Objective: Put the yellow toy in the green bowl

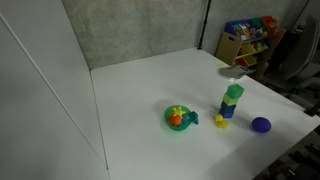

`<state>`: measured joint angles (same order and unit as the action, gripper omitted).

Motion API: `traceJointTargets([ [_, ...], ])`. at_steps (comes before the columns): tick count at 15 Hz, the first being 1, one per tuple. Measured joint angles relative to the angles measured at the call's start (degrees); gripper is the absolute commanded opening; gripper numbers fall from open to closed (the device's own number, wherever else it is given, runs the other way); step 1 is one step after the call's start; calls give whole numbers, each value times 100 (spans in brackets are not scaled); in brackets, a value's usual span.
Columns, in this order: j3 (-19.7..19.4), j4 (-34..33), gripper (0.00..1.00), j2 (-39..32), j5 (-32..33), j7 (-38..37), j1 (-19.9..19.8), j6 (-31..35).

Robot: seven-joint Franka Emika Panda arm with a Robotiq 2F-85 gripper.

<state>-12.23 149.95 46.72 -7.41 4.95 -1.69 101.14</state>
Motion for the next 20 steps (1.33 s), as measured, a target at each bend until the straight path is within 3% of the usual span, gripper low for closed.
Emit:
traceJointTargets([
  [11, 163, -12, 100, -165, -93, 0, 4, 142],
  [20, 610, -116, 100, -1923, -239, 8, 299, 1872],
])
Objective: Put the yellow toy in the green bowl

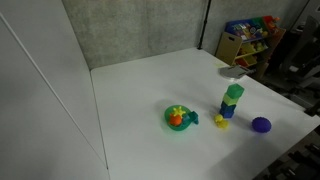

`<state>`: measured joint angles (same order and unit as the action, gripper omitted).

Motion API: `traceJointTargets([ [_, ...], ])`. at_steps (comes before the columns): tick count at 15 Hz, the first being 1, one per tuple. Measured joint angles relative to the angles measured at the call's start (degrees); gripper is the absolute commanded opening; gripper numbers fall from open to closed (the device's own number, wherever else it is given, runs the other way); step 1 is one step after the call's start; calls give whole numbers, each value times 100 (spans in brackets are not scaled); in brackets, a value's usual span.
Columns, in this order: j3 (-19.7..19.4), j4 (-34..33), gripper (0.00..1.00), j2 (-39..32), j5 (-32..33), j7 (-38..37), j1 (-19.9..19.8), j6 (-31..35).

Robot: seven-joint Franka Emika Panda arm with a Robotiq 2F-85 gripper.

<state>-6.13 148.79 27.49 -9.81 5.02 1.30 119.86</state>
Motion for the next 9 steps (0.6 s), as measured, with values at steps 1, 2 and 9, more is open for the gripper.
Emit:
traceJointTargets([
  [1, 24, 0, 100, -242, 0, 5, 32, 198],
  [2, 49, 2, 100, -470, 0, 14, 55, 391],
  [9, 282, 43, 100, -2077, 0, 34, 79, 2079],
])
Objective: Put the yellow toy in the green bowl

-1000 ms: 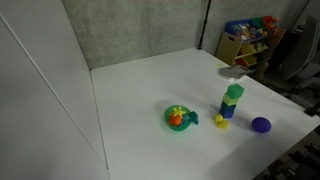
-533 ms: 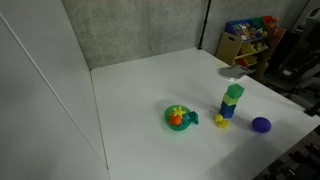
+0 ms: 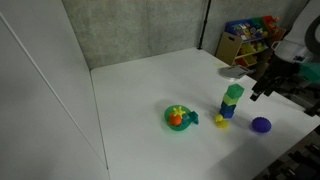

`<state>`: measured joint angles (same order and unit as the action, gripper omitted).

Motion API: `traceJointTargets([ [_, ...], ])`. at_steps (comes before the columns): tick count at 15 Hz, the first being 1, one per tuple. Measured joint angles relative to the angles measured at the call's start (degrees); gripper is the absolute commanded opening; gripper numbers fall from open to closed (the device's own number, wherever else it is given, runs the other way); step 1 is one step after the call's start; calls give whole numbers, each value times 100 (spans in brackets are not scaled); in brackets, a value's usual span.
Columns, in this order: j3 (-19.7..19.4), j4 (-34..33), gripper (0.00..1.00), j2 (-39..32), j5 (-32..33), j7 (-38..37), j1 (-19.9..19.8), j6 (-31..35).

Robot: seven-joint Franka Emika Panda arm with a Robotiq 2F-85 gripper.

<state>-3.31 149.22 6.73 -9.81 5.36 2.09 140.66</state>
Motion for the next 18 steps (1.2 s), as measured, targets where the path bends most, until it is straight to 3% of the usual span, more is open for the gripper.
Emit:
traceJointTargets([
  [5, 156, 0, 100, -1247, 0, -47, -4, 1429],
  [9, 190, -120, 100, -2127, 1, -135, -27, 2187],
  [12, 233, -279, 100, -2516, 1, -154, -99, 2366],
  [18, 263, -350, 100, -2613, 34, -155, -135, 2393],
])
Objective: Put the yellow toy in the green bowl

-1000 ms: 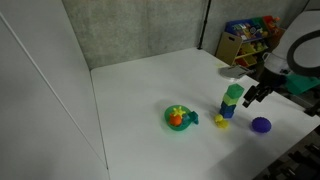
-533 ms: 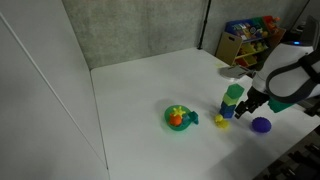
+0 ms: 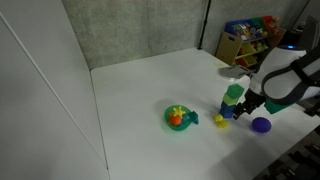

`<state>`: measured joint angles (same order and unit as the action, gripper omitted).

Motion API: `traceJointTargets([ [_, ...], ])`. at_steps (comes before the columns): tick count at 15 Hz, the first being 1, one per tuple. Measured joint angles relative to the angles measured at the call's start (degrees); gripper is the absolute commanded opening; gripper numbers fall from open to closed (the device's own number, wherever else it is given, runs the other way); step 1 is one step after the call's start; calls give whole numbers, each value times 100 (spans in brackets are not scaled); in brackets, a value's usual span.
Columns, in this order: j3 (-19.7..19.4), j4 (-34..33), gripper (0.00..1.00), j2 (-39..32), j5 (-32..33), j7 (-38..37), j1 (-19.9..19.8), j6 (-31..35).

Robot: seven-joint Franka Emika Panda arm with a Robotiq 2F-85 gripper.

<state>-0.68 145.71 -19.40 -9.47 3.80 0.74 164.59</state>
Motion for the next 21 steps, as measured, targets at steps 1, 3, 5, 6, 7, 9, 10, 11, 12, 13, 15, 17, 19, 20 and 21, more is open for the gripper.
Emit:
traceJointTargets([
  [1, 27, -9, 100, -62, 0, 1, -25, 60],
  [3, 103, -52, 100, -253, 0, 3, -97, 297],
  [5, 123, -135, 100, -502, 15, 3, -108, 549],
  [6, 130, -198, 100, -653, 54, 3, -108, 691],
  [7, 135, -257, 100, -789, 107, 3, -108, 807],
  [9, 144, -395, 100, -1078, 211, 3, -108, 1054],
  [10, 150, -464, 100, -1216, 254, 3, -107, 1182],
  [11, 159, -531, 100, -1344, 281, 3, -107, 1283],
  [12, 178, -598, 100, -1467, 291, 3, -112, 1390],
  [13, 198, -663, 100, -1588, 295, 2, -114, 1484],
  [15, 246, -785, 100, -1816, 296, -1, -121, 1686],
  [17, 313, -889, 100, -2031, 296, -4, -144, 1893],
  [19, 329, -962, 100, -2166, 300, -5, -138, 2152],
  [20, 329, -989, 81, -2206, 301, -6, -134, 2248],
  [21, 328, -1007, 72, -2244, 303, -6, -134, 2334],
])
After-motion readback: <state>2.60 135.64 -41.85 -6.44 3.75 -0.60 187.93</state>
